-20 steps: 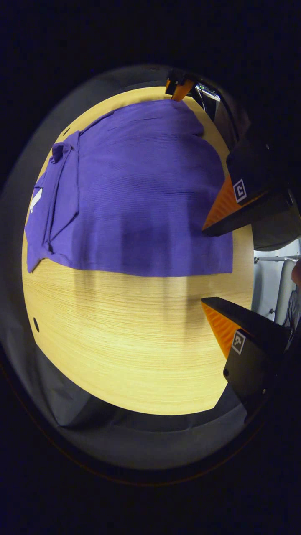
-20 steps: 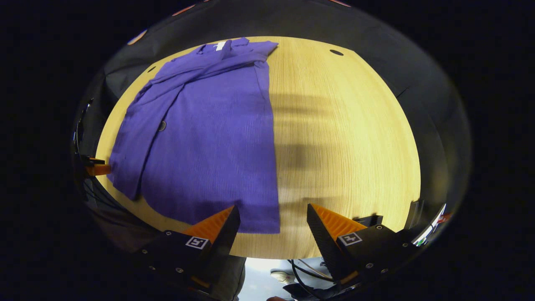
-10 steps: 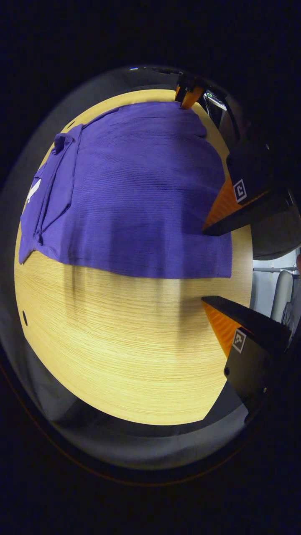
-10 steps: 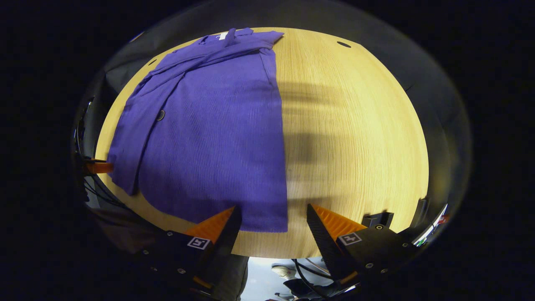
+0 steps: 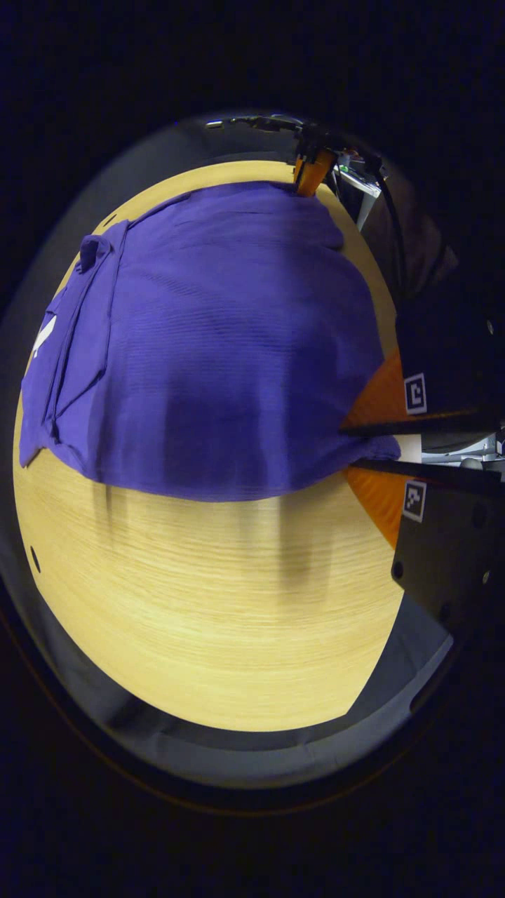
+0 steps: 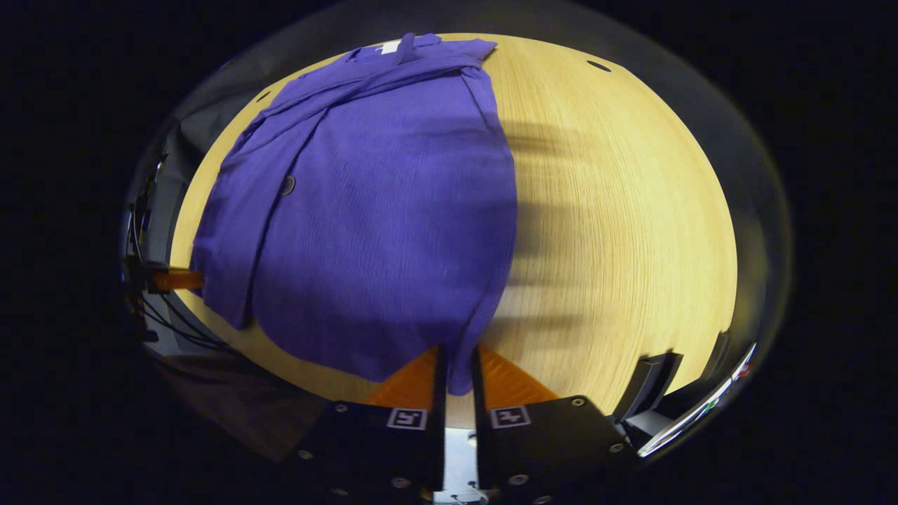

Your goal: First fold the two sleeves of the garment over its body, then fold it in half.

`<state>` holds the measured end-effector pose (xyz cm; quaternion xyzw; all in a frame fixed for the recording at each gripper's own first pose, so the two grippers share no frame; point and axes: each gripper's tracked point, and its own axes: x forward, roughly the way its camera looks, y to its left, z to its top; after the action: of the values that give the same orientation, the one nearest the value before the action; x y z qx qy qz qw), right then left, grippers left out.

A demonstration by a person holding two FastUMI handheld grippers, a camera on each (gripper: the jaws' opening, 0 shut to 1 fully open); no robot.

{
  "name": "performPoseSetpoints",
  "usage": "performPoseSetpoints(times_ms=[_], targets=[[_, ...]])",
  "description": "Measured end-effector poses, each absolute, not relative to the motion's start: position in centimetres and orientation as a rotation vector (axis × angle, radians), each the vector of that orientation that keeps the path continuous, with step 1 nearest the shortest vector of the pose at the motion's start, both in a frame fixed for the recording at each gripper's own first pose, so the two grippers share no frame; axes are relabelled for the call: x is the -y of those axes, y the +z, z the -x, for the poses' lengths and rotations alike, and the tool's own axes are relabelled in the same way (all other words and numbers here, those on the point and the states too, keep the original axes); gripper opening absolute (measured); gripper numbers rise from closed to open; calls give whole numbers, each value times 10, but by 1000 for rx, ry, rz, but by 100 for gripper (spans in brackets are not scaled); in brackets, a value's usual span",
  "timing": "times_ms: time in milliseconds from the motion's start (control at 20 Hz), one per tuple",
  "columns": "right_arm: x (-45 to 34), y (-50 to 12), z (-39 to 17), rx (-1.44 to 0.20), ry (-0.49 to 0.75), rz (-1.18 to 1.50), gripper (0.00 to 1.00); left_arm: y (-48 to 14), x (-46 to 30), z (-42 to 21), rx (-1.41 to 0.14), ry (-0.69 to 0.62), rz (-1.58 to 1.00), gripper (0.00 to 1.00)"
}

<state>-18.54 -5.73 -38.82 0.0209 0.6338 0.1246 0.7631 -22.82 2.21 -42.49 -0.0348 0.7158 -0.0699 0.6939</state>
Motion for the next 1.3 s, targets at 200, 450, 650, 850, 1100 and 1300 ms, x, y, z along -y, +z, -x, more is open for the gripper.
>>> performPoseSetpoints(times_ms=[200, 450, 650, 850, 1100, 1300], targets=[[52, -375, 174, -1356, 274, -88, 7, -420, -24, 224, -1618, -163, 113, 10], [39, -345, 149, -1289, 295, -109, 5, -395, -26, 200, -1582, -208, 77, 7], [34, -316, 125, -1220, 291, -142, 5, -366, -23, 163, -1503, -238, 69, 7], [29, -285, 95, -1151, 299, -181, 5, -340, -15, 136, -1440, -285, 31, 7], [27, -258, 62, -1078, 307, -179, 5, -315, 0, 99, -1379, -332, 40, 7], [27, -236, 33, -1021, 313, -162, 5, -294, 6, 60, -1317, -356, 27, 7]])
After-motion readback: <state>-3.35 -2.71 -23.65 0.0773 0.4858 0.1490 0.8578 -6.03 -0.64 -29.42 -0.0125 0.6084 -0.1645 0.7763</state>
